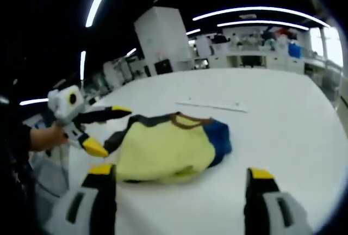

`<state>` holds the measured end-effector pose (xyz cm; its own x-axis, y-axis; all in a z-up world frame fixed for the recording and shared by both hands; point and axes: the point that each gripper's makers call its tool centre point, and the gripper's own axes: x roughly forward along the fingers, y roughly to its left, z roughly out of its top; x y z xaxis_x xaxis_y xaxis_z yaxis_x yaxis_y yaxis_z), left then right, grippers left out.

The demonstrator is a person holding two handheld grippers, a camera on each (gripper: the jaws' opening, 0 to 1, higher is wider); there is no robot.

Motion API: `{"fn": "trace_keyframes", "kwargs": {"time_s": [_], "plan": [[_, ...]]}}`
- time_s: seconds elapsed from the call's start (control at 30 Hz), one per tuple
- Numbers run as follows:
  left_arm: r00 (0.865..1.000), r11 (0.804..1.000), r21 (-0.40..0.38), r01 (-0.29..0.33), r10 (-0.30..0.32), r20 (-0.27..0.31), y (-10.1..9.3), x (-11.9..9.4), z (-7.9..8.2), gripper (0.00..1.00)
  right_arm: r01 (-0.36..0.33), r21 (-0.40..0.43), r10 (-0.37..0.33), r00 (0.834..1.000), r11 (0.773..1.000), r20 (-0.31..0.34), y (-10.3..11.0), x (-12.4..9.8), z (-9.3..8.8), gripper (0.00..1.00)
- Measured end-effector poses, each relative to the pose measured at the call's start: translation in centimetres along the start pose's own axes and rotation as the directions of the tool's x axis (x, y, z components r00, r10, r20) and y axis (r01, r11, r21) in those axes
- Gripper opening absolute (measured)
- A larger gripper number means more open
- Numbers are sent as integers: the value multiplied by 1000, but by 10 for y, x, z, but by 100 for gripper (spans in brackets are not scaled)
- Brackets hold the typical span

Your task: Fold the garment on the visible template until the final outline fits inside the template.

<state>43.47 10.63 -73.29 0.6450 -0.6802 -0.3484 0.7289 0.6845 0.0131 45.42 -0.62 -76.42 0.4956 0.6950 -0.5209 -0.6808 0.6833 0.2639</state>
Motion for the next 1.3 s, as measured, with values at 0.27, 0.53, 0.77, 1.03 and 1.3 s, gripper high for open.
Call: {"fn": "trace_keyframes", "kwargs": {"time_s": [0.27, 0.53, 0.77, 1.03, 1.3], "plan": [[991, 989, 70, 130, -128, -34, -50, 24, -8, 41, 9, 4, -9, 1000, 1000, -6, 3, -16, -15, 99], [970, 967, 119, 226, -212, -123, -73, 50, -33, 27, 17, 23, -17, 1000, 1000, 6, 3, -23, -26, 99], [966, 967, 148, 207, -178, -187, -69, 67, -51, 25, 31, 32, -31, 1000, 999, 0, -4, -24, -35, 99], [971, 981, 128, 148, -120, -207, -45, 76, -59, 24, 32, 60, -33, 999, 998, 16, -4, -24, -37, 99], [962, 981, 156, 113, -69, -262, -36, 85, -75, 22, 30, 75, -31, 999, 997, 24, -3, -21, -39, 99]]}}
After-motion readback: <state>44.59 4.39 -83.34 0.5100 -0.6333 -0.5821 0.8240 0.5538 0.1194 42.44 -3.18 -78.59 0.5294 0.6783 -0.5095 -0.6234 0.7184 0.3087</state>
